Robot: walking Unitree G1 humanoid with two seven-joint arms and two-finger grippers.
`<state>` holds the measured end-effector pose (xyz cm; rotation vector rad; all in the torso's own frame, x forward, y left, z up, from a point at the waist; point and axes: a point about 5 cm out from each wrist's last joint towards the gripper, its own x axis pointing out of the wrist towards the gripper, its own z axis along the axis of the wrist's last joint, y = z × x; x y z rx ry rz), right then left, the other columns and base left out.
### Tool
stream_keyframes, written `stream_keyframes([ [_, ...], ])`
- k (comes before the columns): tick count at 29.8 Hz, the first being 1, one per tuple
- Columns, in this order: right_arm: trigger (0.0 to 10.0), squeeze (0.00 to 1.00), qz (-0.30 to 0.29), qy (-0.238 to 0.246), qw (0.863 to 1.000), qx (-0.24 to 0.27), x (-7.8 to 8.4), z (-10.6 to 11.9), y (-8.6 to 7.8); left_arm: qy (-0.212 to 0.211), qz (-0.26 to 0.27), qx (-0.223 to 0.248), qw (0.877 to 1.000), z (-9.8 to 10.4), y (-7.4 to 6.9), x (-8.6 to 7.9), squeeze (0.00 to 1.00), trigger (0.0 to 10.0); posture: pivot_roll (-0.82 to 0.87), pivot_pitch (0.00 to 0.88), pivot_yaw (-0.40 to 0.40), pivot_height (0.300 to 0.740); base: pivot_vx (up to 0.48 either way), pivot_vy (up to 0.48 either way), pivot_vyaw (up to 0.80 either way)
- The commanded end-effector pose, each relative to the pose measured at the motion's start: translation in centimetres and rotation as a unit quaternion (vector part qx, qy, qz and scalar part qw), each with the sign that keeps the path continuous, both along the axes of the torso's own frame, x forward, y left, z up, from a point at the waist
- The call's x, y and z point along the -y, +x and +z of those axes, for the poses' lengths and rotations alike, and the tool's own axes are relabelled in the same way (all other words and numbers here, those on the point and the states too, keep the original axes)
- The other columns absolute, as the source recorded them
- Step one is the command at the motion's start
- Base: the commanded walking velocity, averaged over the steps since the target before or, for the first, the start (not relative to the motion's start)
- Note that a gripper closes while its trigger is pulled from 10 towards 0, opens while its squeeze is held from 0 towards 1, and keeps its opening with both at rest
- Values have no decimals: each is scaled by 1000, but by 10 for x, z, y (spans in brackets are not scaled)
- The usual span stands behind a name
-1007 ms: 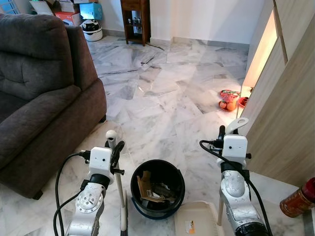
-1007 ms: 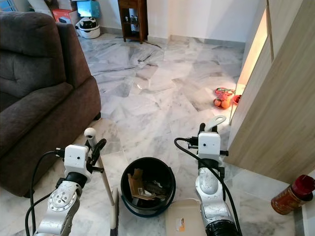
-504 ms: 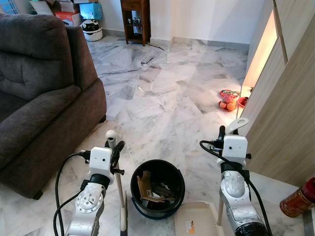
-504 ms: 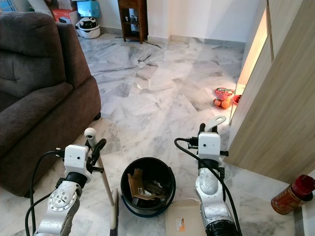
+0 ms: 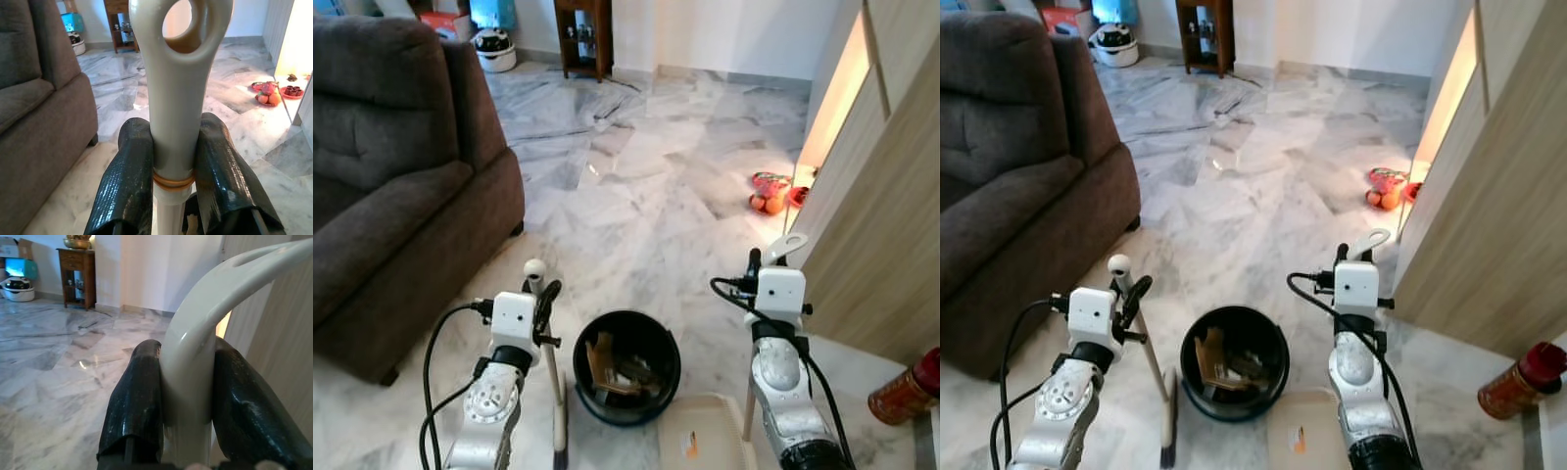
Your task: Sweep floor
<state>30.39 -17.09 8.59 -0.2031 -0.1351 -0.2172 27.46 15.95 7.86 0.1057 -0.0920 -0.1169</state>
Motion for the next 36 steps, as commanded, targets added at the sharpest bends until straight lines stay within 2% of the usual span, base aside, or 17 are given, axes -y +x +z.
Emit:
stream_keyframes([
  [1, 10000, 0, 5, 6, 1000, 17, -4, 6, 3, 2, 5, 16, 1000, 7, 2, -3, 0, 10000, 110, 25, 44, 740, -281, 0, 0],
  [36, 10000, 0, 6, 12, 1000, 12, -5, 3, 3, 2, 6, 18, 1000, 9, 2, -3, 0, 10000, 111, 32, 44, 740, -309, 0, 0],
])
